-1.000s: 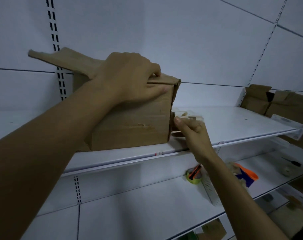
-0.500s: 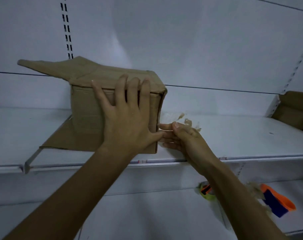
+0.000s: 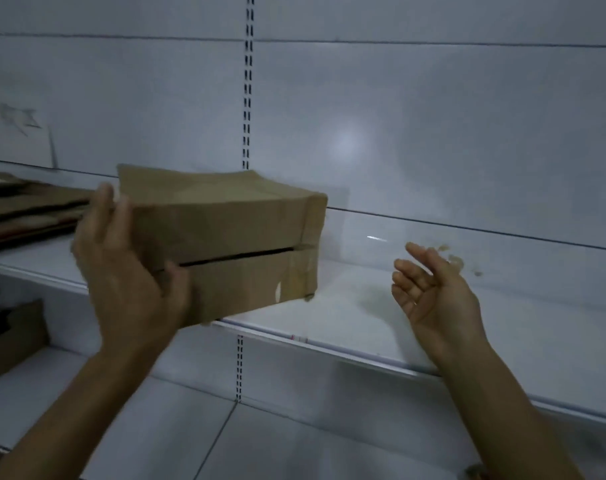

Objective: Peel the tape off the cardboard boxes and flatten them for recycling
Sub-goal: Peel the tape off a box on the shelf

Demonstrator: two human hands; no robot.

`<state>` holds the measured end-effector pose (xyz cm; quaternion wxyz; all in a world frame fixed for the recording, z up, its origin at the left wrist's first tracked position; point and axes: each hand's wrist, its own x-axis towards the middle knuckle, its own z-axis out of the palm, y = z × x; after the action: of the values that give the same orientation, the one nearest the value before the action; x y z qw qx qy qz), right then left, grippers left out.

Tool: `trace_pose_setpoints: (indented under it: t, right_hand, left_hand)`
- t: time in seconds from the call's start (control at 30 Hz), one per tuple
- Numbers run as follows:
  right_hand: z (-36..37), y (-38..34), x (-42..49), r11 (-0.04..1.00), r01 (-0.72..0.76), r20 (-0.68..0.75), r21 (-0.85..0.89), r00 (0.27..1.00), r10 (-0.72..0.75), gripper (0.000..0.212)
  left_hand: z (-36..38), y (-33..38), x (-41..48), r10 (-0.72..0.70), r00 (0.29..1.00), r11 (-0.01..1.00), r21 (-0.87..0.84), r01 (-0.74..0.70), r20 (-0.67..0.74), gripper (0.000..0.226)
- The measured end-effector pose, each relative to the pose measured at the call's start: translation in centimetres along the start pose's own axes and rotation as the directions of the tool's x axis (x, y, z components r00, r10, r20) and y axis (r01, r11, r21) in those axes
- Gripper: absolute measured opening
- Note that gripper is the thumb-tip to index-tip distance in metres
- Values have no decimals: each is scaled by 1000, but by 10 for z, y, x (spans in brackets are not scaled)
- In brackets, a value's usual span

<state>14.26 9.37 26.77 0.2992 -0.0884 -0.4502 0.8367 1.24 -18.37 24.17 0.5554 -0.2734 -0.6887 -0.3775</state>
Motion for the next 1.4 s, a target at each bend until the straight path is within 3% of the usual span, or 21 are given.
trace_pose_setpoints:
  t: [0.07,0.17,0.33,0.43,0.5,0.57,0.63,0.73,0.77,0.83,0.9,0.93,1.0,1.03,1.1,1.27,1.4]
  right_hand:
    - [7,8,2,997,-75,-11,26,997,75,14]
    - [19,19,2,975,-203,22,84,979,202,13]
    - [9,13,8,965,-171,-26,201,983,180,17]
    - [-17,-5,18,967,-57,-140,248,986,94,13]
    - [-30,-15,20,987,-15,-156,159,987,40,14]
    - [-33,-16,18,992,57,-123,-115,990,-71,15]
    - [-26,-9,15,864,223,-30,-452,964,-265,23]
    - [1,5,15,573,445,214,-688,879,-426,25]
    - [11,9,18,451,469,301,-759,868,-395,41]
    - [31,23,30,273,427,391,-862,903,-179,95]
    - [50,42,45,126,415,419,-901,908,8,123]
    - [56,53,53,26,430,431,-902,901,50,119]
    - [60,70,68,-204,452,447,-868,892,75,86]
    - [58,75,73,-245,473,476,-846,878,52,72]
    - [50,79,78,-156,528,535,-834,845,2,60]
    - [33,74,80,300,576,589,-760,806,-55,18]
    - [39,69,74,512,512,604,-690,797,16,27]
  left_hand:
    - [2,37,3,96,991,995,9,-95,-88,64]
    - [26,84,23,292,950,952,64,-301,111,51]
    - [74,67,62,19,920,925,343,-165,391,43]
    - [85,44,55,67,925,875,425,-234,373,38]
    - [89,37,47,142,944,871,416,-262,297,31]
    - [94,37,45,152,956,884,399,-245,249,28]
    - [98,38,45,151,967,892,392,-222,204,26]
    - [102,35,43,183,971,897,378,-229,154,25]
    - [102,34,42,198,969,894,379,-239,145,24]
    - [101,31,42,225,964,881,394,-262,138,23]
    - [100,29,43,255,957,864,412,-289,136,23]
    - [100,27,42,270,954,858,416,-300,132,23]
    - [100,24,42,299,947,852,412,-322,122,23]
    - [99,22,41,311,943,852,404,-333,120,23]
    - [98,15,41,334,936,852,388,-352,115,25]
    - [97,-8,46,339,937,887,303,-348,84,39]
    - [90,-29,53,278,960,936,214,-281,45,45]
